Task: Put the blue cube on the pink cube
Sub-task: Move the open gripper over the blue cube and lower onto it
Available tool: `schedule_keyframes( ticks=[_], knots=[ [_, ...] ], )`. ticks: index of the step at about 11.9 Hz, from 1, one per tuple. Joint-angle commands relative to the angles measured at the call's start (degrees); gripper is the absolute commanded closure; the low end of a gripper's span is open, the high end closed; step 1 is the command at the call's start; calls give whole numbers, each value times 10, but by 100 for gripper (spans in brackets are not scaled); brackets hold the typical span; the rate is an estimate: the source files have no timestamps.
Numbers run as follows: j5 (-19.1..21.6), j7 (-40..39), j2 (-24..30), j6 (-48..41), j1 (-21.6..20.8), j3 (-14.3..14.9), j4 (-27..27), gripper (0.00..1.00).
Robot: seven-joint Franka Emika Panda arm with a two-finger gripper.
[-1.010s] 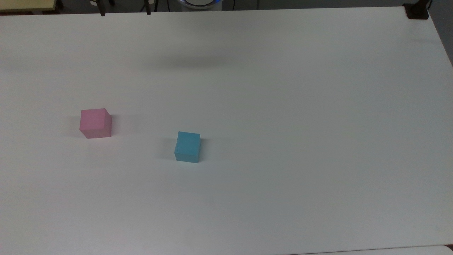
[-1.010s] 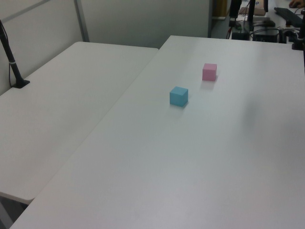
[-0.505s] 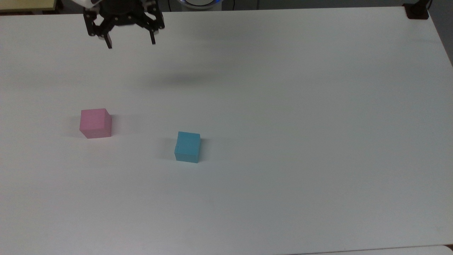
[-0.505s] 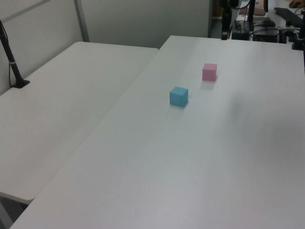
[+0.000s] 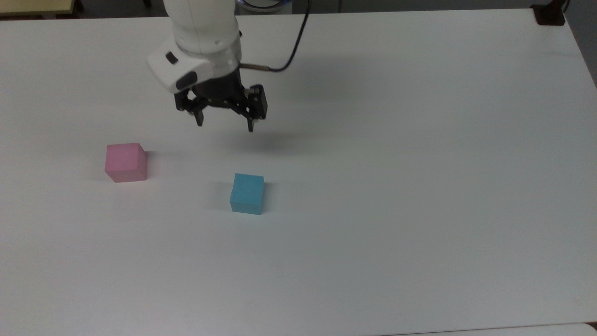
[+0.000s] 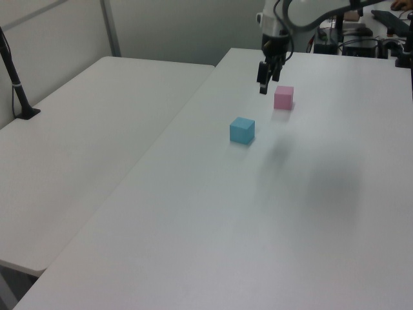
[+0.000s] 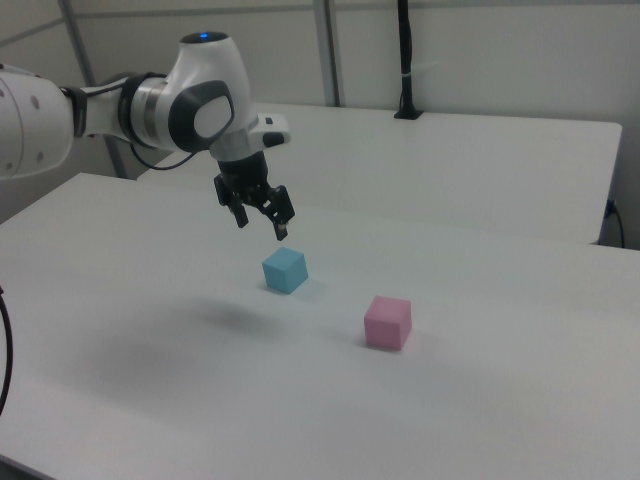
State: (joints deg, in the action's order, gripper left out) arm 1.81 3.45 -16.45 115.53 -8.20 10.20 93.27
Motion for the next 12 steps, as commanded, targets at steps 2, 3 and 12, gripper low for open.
schedule_keyframes(
  ticks=[2,3,12],
  knots=[
    [1,55,-59,79,-22,5,-8,0],
    [-1,68,-74,81,-23,3,-11,0],
    [-43,142,-156,142,-22,-12,-46,0]
  ],
)
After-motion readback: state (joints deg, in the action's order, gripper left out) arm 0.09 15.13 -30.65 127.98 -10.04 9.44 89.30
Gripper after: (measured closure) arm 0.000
